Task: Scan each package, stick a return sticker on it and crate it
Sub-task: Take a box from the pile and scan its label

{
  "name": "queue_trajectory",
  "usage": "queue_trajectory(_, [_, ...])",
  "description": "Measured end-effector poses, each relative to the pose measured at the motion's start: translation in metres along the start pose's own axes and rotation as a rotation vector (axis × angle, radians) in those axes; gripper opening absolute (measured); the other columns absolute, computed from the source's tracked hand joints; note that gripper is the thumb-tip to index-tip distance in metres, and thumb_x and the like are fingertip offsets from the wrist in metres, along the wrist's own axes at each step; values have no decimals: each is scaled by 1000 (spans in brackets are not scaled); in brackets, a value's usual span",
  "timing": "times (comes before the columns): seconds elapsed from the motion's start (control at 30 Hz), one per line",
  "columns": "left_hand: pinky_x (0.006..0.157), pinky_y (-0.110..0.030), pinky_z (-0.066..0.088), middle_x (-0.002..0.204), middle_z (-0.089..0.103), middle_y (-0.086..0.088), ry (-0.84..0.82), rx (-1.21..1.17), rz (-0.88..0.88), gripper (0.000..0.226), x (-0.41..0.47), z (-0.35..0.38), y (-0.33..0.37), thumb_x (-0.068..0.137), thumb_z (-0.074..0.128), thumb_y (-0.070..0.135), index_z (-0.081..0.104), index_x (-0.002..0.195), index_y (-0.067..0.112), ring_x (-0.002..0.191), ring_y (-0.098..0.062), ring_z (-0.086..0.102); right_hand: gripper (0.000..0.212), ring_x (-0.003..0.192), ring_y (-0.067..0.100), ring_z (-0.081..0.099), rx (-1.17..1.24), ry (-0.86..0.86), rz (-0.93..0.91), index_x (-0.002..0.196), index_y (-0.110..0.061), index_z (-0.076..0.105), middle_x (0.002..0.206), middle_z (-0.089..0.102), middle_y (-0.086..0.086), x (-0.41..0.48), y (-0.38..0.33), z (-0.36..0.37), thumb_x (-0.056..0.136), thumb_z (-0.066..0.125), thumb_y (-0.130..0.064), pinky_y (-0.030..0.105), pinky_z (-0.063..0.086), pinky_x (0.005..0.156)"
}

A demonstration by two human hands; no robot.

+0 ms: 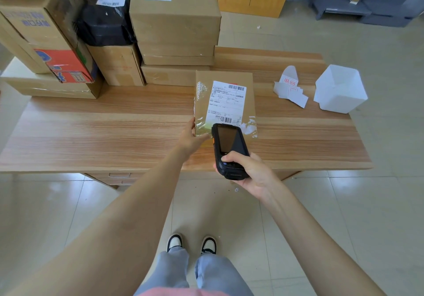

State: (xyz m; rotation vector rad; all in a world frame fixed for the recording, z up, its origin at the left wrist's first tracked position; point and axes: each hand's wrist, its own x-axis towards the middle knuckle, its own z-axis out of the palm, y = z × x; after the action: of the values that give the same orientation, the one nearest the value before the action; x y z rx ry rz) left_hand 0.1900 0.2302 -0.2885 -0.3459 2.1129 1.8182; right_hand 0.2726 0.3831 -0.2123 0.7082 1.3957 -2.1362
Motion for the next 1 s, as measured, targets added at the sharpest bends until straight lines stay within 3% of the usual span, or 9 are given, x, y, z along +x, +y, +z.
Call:
queue_trajectory(0.17, [99,-34,45,119,43,8,11,16,-13,71,4,0,0,88,64,9,26,148,18,106,-17,52,45,95,36,66,-54,31,-19,116,-2,54,98,65,17,2,1,1,74,69,8,43,55,86])
queue_trajectory(0.3, [104,-39,43,136,45,-1,8,11,-32,72,9,-1,-1,89,63,7,24,149,16,116,-21,51,38,72,23,68,-84,5,-43,110,-6,55,86,66,9,2,-3,2,76,66,8,29,56,63])
queue_trajectory(0.5, [106,-42,41,140,43,-4,17,9,-61,73,16,-2,-3,88,65,9,25,148,15,123,-24,48,49,71,25,68,-89,0,-48,122,-1,49,84,67,10,4,-6,2,77,66,8,27,55,59])
queue_trajectory(0.77, [106,-43,41,145,40,-4,20,49,-89,77,25,-4,-6,86,68,15,26,149,18,128,-26,46,57,102,39,65,-75,40,-42,124,-3,49,111,65,21,10,-2,3,73,70,7,36,56,75])
queue_trajectory(0.9, [106,-44,41,147,38,-4,16,61,-102,79,27,-6,-6,86,68,15,23,150,19,129,-27,44,53,99,38,66,-50,20,-57,122,-5,49,111,65,21,12,-5,3,75,70,7,41,56,84])
queue_trajectory(1.0, [107,-44,40,148,37,-4,14,67,-109,80,29,-6,-7,85,69,18,22,150,20,130,-27,43,56,111,40,61,-48,12,-60,125,-4,50,121,61,23,14,-7,3,75,71,6,44,53,92])
